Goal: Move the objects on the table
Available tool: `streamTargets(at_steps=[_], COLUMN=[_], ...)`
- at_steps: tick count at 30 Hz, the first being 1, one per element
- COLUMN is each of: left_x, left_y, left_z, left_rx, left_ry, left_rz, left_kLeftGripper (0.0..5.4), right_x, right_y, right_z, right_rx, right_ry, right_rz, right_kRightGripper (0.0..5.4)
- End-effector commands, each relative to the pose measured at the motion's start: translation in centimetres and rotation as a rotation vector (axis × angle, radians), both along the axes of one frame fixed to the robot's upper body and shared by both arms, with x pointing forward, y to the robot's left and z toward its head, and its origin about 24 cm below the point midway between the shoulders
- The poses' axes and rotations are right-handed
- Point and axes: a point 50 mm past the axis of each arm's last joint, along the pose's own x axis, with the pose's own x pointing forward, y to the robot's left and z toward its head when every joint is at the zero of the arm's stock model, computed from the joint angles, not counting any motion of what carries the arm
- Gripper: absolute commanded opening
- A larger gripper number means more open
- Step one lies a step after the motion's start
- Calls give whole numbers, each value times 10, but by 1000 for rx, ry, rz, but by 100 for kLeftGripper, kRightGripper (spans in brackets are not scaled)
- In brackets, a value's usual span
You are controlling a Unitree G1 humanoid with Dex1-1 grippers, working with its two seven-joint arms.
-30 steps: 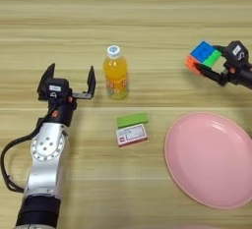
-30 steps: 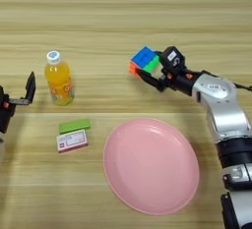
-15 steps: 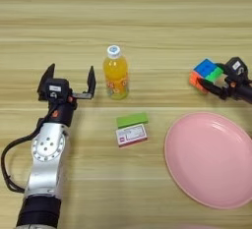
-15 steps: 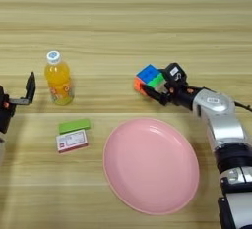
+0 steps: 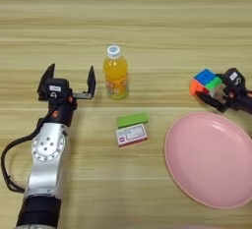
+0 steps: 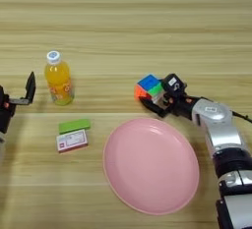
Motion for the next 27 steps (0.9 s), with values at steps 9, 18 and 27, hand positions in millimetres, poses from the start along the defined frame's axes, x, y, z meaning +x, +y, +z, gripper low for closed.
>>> streamTargets(at_steps=[9,18,27], left_x=[2,-10,-19], left_y=[0,-4,-20], left_z=[-3,25,36], left_rx=[15,-88,-133], left_ry=[21,-168,-250], left_rz=[-7,-100,-238], left_kLeftGripper=[540,540,540], right_x=[5,-2,-5], right_y=[21,31,33], right_z=[76,84,85], right_rx=[208,251,260], right_ry=[-363,-401,-407], right_rz=[67,99,104], right_kRightGripper=[539,539,539])
